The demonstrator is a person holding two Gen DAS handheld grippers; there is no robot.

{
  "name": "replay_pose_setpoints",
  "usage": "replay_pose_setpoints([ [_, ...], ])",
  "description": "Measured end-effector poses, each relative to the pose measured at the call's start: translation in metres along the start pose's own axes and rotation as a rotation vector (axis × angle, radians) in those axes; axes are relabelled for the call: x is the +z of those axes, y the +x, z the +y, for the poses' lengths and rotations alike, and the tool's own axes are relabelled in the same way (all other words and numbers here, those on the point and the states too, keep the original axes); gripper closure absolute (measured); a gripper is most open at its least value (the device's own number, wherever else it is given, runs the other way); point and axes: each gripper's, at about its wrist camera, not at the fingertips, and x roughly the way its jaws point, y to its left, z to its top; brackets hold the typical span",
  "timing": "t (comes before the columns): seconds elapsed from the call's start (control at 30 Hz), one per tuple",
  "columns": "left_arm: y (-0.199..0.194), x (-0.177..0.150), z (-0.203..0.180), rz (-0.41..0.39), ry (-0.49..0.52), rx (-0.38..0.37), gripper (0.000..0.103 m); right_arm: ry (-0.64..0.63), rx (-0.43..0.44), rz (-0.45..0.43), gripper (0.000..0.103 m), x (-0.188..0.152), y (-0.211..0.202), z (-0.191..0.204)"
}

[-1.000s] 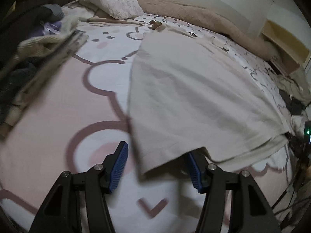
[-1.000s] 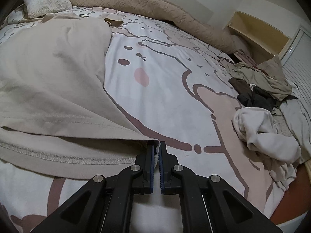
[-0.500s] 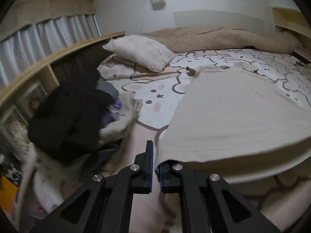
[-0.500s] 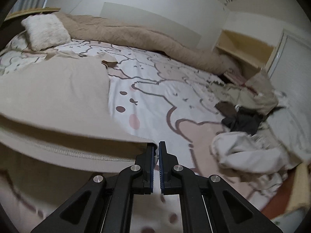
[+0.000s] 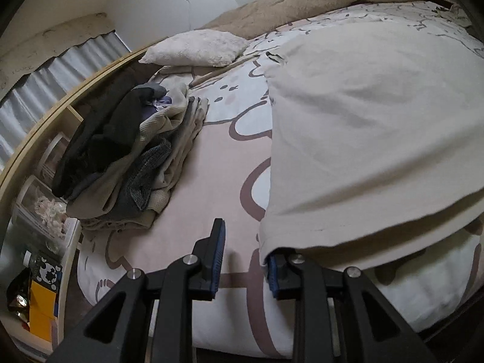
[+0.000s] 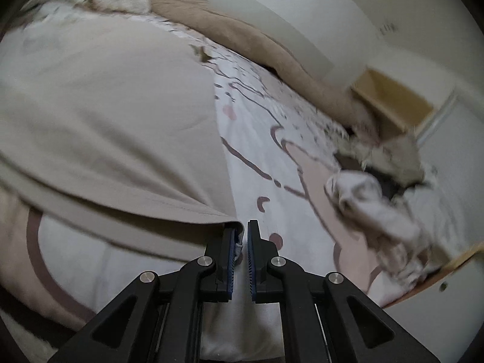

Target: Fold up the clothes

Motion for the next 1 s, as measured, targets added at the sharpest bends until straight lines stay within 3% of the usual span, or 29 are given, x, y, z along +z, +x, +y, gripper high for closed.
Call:
replay_pose_setpoints([
  [0.07,-0.002,-0.002,0.004,0.003,-0.024,0.001,0.065,-0.018,0.017,-0.010,0.098,-0.001,-0.004,-0.001],
  [0.17,-0.001,-0.002,0.008,0.013,-0.051,-0.015,0.064,-0.025,0.033,-0.022,0.090,-0.001,-0.013,-0.004],
  [0.23,0.001,-0.003,0.006,0.024,-0.046,-0.022,0.064,-0.042,0.031,-0.026,0.068,-0.001,-0.017,-0.005],
  [0.27,0.002,-0.003,0.005,0.030,-0.043,-0.026,0.064,-0.057,0.019,-0.026,0.050,-0.001,-0.016,-0.003],
  [0.53,0.011,-0.003,-0.001,0.067,-0.020,-0.028,0.064,-0.231,-0.113,-0.072,0.050,0.014,0.000,0.024],
  [0.63,0.015,-0.001,-0.007,0.086,0.016,0.018,0.060,-0.276,-0.171,-0.097,0.050,0.021,0.009,0.029],
  [0.7,0.014,0.001,0.000,0.076,-0.014,0.043,0.058,-0.272,-0.232,-0.079,0.063,0.026,0.016,0.024],
  [0.73,0.012,0.002,0.004,0.070,-0.036,0.055,0.058,-0.243,-0.256,-0.060,0.063,0.029,0.018,0.016],
  [0.87,-0.015,0.012,0.025,-0.048,-0.130,0.117,0.057,-0.143,-0.272,-0.007,0.063,0.041,0.016,-0.012],
  [1.0,-0.055,0.037,0.054,-0.195,-0.192,0.171,0.057,-0.090,-0.317,-0.051,0.063,0.072,-0.018,-0.041],
])
